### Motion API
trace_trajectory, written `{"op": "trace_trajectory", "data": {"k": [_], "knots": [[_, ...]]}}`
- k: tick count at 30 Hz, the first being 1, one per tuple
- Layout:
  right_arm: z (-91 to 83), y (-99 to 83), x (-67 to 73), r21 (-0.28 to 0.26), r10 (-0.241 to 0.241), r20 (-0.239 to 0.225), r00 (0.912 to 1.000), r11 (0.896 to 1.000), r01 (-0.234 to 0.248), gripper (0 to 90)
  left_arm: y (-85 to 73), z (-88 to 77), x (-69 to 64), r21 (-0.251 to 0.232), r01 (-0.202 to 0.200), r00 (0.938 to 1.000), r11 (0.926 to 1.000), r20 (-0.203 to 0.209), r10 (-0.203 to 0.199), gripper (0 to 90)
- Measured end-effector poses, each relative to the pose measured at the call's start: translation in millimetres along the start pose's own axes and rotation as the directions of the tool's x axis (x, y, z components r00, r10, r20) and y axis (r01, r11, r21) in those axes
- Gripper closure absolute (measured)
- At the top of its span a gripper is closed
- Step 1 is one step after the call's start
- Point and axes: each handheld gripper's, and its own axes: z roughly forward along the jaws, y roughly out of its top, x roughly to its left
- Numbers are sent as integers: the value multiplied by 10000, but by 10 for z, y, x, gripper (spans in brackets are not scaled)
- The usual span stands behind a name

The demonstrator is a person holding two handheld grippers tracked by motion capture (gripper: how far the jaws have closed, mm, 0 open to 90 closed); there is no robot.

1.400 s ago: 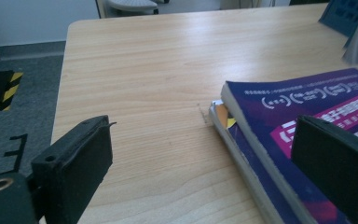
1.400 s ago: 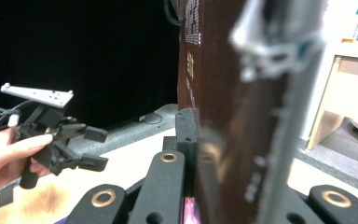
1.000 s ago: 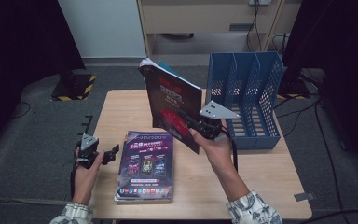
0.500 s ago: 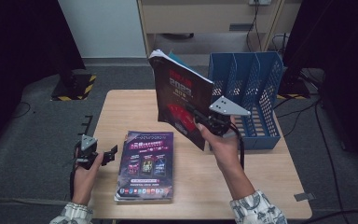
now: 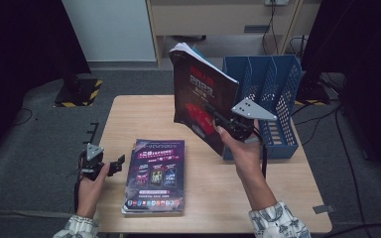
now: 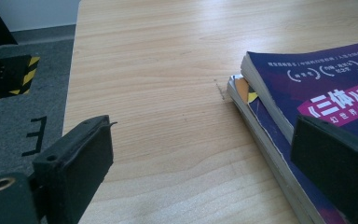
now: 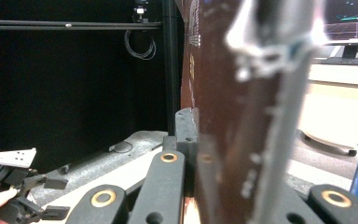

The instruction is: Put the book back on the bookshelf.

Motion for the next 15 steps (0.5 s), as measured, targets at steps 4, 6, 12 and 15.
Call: {"op": "trace_trajectory", "data": {"k": [4, 6, 12, 15], "knots": [[-11, 35, -32, -11, 36, 75, 10000, 10000, -36, 868, -8, -4, 6, 34, 35, 10000, 10000, -44, -35, 56], [-7, 72, -62, 102, 13, 195, 9998, 9999, -15, 867, -7, -8, 1, 40, 22, 10000, 10000, -44, -22, 56], [0, 179, -180, 170, 102, 571, 9983, 9998, -111, 867, -11, 5, -15, 94, -51, 10000, 9999, -14, 51, 56], [-10, 219, -229, 170, 244, 739, 9970, 9995, -258, 867, -14, 6, -19, 123, -87, 10000, 9999, -12, 87, 56]]}}
